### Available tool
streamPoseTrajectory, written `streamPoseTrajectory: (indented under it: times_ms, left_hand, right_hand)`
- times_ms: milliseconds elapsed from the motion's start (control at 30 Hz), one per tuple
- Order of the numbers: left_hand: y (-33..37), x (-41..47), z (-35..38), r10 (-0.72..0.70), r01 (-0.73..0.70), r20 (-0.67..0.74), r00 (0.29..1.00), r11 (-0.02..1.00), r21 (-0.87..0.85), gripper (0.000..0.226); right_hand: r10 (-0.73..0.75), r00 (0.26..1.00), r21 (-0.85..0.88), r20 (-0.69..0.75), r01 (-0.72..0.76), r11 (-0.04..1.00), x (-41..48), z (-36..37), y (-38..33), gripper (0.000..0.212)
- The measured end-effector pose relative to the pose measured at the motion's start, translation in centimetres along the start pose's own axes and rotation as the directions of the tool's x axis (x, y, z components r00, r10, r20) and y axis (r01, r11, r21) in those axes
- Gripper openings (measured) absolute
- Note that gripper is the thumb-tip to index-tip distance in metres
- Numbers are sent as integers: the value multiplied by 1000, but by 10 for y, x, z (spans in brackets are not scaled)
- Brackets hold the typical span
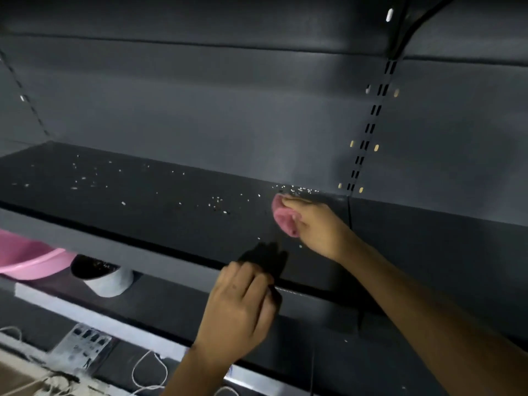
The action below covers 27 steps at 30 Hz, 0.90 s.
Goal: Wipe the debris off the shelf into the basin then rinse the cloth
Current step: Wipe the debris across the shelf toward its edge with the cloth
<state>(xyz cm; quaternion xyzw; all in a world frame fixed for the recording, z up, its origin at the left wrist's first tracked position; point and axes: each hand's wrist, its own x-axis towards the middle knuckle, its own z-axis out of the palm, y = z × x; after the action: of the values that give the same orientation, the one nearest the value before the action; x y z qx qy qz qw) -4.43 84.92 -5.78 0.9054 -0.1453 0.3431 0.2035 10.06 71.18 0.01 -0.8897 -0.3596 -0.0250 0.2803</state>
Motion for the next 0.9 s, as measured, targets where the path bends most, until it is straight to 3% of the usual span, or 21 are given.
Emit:
streamPoseTrajectory:
  times_ms: [100,267,400,533,733,833,900]
  left_hand:
    - [-31,-2,-13,30,-31,-9,999,999,-17,21]
    - [-71,4,-21,155,-156,-39,987,987,-28,22]
    - [-73,3,-15,159,-164,-63,985,983,-79,18]
    - [-79,-1,-18,216,-215,-9,976,972,-98,17]
    - [-117,-14,-35,221,-220,-3,975,970,-99,26]
    - [-122,-16,-34,218,-219,-23,976,973,-78,26]
    - [-118,-16,-32,203,-205,-42,978,976,-79,24]
  right_hand:
    - [24,985,-115,-171,-44,992,-39,-31,6,28]
    - [242,965,-259,96,-211,943,-94,-16,10,43]
    - [170,985,-187,10,-165,968,-61,31,-34,47]
    - [175,983,-55,47,-172,984,2,70,-80,48]
    - [211,966,161,-147,-187,969,-35,26,-93,55]
    - [292,956,270,35,-290,918,-70,-1,-86,62]
    - [269,953,302,143,-300,905,-73,0,-87,54]
